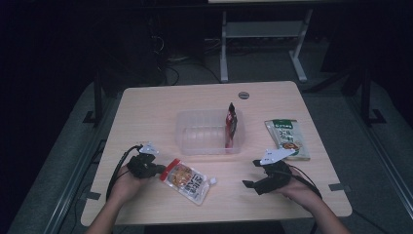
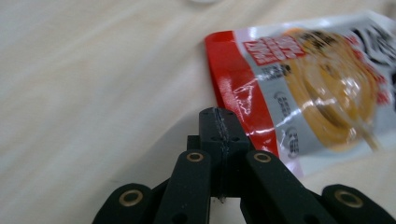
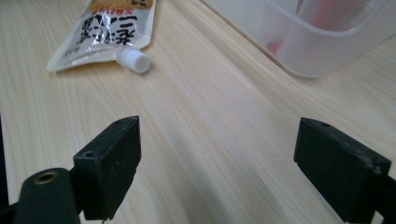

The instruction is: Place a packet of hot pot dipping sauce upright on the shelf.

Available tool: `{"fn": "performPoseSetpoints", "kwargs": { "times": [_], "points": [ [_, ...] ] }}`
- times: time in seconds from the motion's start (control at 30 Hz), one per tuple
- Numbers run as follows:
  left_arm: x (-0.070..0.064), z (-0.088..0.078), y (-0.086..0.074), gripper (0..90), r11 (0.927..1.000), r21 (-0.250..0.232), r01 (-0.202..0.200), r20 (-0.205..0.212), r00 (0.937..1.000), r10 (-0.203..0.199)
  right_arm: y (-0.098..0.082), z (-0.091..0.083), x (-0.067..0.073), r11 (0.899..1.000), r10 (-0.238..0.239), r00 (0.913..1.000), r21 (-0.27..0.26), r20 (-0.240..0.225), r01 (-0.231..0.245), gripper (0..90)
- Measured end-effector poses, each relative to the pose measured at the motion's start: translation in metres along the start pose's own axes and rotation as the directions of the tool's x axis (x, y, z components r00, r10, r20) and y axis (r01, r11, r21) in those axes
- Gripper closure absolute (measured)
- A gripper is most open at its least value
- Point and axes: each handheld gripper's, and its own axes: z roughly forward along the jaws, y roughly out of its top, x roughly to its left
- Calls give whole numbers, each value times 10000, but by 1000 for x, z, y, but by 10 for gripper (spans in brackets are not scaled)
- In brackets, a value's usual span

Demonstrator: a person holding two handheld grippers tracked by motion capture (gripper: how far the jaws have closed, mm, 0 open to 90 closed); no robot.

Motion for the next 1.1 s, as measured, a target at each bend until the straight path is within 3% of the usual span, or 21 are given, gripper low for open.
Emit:
{"fn": "performPoseSetpoints", "kwargs": {
  "times": [0.23, 0.43, 0.53, 0.73, 0.8, 1.0, 1.1],
  "points": [
    [-27, 0, -4, 897, 9985, 78, -549, 534, 9971, 544, 0, -1, -1, 10000, 44, 10000, -37, 65, -44, 146],
    [-48, 3, 7, 897, 9939, -43, -1100, 1134, 9875, 1097, 0, 0, -1, 10000, -44, 10000, -20, 76, 44, 145],
    [-51, 3, 11, 897, 9920, -102, -1260, 1152, 9853, 1263, 0, 0, -1, 10000, -39, 9999, -7, 95, 39, 145],
    [-54, -3, 19, 897, 9897, -671, -1265, 1265, 9828, 1342, 3, -2, -5, 9984, 557, 9984, 38, 127, -558, 134],
    [-59, -3, 24, 897, 9881, -819, -1304, 1303, 9815, 1404, 4, -3, -4, 9988, 483, 9987, 40, 135, -484, 134],
    [-69, 1, 38, 896, 9814, -903, -1697, 1367, 9739, 1810, 10, -4, 0, 9987, 367, 9993, 348, -19, -366, 136],
    [-72, 6, 44, 896, 9772, -857, -1942, 1305, 9702, 2043, 12, -3, 0, 9972, 600, 9981, 462, -114, -594, 137]
  ]
}}
